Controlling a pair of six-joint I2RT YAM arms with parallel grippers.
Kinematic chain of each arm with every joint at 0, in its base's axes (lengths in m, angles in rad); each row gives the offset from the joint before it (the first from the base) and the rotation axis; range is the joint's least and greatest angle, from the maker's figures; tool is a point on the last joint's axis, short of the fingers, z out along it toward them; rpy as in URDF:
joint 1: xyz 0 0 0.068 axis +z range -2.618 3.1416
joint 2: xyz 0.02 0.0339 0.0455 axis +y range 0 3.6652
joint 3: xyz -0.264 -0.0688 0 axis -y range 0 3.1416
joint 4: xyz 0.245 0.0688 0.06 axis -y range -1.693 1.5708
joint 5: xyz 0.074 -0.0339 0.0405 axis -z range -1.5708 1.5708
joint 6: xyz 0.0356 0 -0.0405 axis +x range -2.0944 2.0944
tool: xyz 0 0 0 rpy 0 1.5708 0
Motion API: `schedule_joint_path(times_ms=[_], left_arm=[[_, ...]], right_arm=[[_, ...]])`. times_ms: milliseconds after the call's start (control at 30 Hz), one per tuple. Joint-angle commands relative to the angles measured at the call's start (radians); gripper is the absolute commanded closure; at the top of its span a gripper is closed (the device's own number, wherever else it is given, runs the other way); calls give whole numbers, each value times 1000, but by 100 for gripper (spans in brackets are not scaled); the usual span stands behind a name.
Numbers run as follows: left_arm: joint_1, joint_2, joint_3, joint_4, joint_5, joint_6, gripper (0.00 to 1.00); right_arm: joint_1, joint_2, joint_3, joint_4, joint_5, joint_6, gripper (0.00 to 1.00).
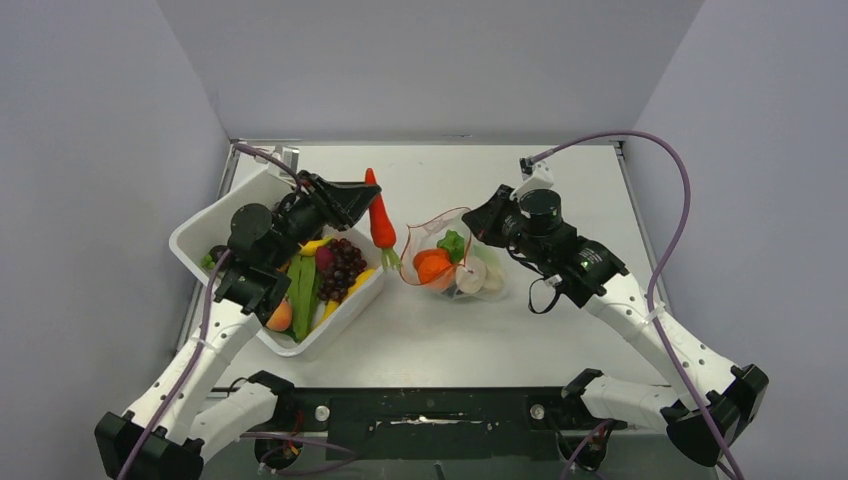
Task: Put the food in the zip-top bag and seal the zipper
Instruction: Pick up the fake vegetable from the bin, then place the fake vegetable in the zipper food storage bag.
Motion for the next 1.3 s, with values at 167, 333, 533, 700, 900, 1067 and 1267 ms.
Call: schedule_joint_path(times_ms=[167,333,533,700,900,1067,1267], left_arm=[[-184,75,-110,533,-11,107,96],[-248,119,-130,588,-67,176,97],[-298,166,-149,668,-176,139,98],[-352,193,-152,723,-291,146,98],[-381,233,-164,792,-391,139,99],[-415,258,-174,811,-465,175,99],[-493,281,-211,857,-614,142,99]], right_arm=[[5,-51,-2,158,-39,39,100],[4,-60,-5,157,-53,40,100],[4,-70,-13,163,-51,47,100],[4,-71,-23,173,-46,66,100],[6,-88,-54,199,-18,120,100],[5,-105,-90,229,18,176,100],[8,-109,-119,257,55,220,100]])
